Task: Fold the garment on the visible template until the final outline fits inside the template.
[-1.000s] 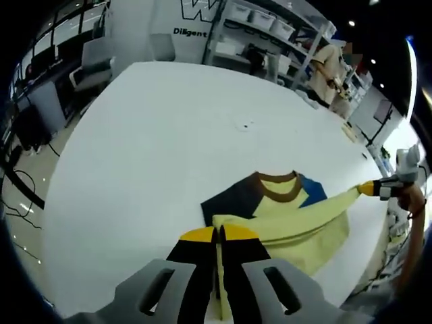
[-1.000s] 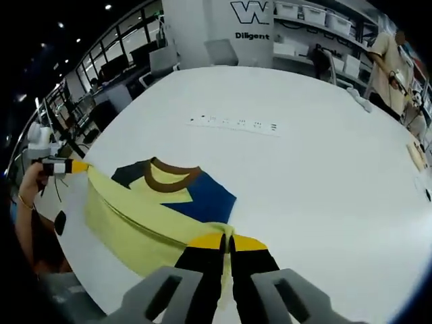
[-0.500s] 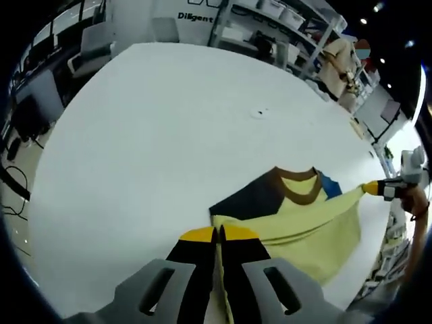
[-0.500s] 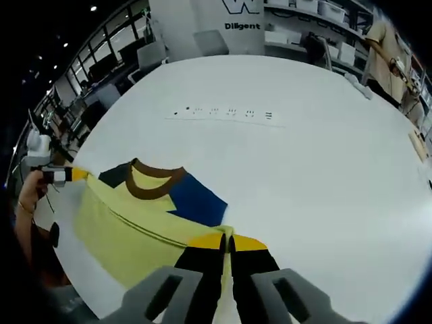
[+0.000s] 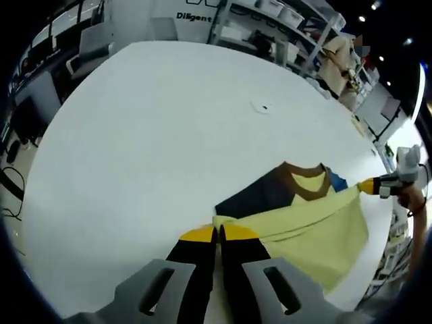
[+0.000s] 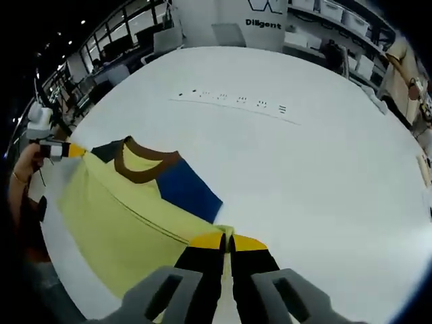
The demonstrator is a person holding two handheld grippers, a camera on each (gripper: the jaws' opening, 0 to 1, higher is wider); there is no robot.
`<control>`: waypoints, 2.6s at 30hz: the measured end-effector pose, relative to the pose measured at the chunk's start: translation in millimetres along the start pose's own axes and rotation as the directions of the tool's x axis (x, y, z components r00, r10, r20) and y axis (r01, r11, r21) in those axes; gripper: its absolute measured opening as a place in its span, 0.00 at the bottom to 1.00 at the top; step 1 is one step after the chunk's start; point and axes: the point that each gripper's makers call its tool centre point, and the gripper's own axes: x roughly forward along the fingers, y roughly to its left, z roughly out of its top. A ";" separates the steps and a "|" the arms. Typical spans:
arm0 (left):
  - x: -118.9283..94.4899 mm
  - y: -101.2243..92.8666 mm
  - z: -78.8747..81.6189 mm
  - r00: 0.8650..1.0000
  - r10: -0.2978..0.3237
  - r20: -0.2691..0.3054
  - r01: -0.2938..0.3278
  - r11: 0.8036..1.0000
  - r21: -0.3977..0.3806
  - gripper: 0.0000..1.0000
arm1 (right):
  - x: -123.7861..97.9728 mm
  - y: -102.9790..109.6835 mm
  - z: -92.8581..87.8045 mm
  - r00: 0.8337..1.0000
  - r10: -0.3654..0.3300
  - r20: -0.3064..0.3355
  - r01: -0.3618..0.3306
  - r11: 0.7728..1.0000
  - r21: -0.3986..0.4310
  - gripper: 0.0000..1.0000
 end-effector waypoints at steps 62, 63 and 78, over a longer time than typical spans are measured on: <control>-1.5 -18.7 -2.2 0.989 -0.136 0.048 0.028 0.508 0.861 0.02 | 12.6 2.4 2.7 0.983 0.058 0.173 0.105 0.598 -0.795 0.00; -0.9 -19.2 -3.1 0.990 -0.136 0.043 0.033 0.510 0.860 0.00 | 12.1 3.2 4.1 0.982 0.066 0.179 0.103 0.606 -0.789 0.00; -0.9 -15.0 3.9 0.987 -0.157 0.044 0.096 0.778 0.621 0.00 | 13.6 -3.3 17.4 0.978 0.061 0.202 0.069 0.811 -0.581 0.00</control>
